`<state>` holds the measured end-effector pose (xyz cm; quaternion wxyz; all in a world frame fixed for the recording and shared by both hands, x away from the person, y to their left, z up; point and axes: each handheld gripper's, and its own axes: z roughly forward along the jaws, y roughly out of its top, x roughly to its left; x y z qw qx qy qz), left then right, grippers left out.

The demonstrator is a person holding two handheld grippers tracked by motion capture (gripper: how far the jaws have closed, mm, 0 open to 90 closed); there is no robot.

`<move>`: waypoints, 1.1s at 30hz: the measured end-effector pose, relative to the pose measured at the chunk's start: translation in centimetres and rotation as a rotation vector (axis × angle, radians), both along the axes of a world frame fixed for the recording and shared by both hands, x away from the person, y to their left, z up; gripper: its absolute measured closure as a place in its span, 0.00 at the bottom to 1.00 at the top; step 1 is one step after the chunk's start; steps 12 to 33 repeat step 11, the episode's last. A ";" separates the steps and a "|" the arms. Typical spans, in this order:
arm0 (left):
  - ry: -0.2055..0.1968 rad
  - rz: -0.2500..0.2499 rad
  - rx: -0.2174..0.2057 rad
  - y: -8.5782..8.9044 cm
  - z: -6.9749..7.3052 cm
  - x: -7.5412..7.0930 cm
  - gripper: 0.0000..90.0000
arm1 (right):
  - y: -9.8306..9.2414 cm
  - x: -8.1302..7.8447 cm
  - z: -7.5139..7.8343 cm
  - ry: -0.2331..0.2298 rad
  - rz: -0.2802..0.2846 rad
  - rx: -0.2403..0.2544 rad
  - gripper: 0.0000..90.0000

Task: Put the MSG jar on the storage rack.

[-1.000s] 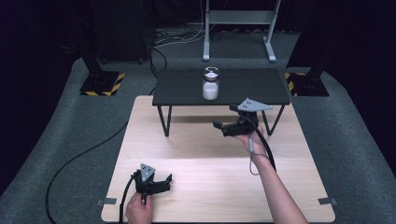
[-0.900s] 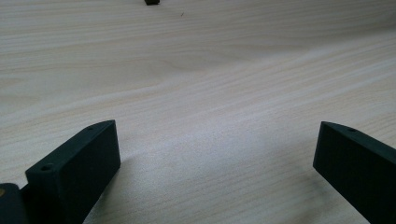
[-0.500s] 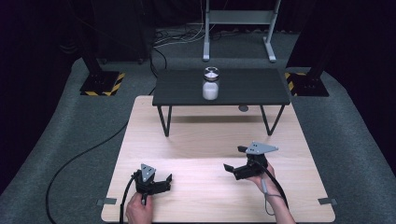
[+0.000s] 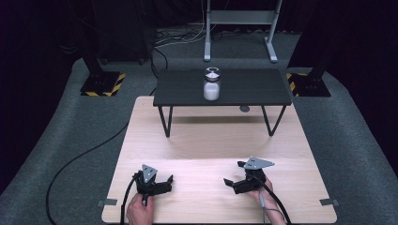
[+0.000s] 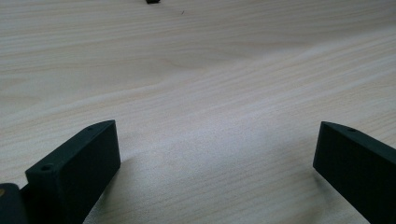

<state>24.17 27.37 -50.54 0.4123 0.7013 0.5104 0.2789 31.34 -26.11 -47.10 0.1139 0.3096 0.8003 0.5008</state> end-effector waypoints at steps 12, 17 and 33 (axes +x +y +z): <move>0.002 0.001 0.014 -0.2 0.1 0.0 0.00 | -1.1 -0.2 -1.0 0.013 -0.012 0.018 0.01; 0.002 0.001 0.014 -0.2 0.1 0.0 0.00 | -1.1 -0.2 -1.0 0.013 -0.012 0.018 0.01; 0.002 0.001 0.014 -0.2 0.1 0.0 0.00 | -1.1 -0.2 -1.0 0.013 -0.012 0.018 0.01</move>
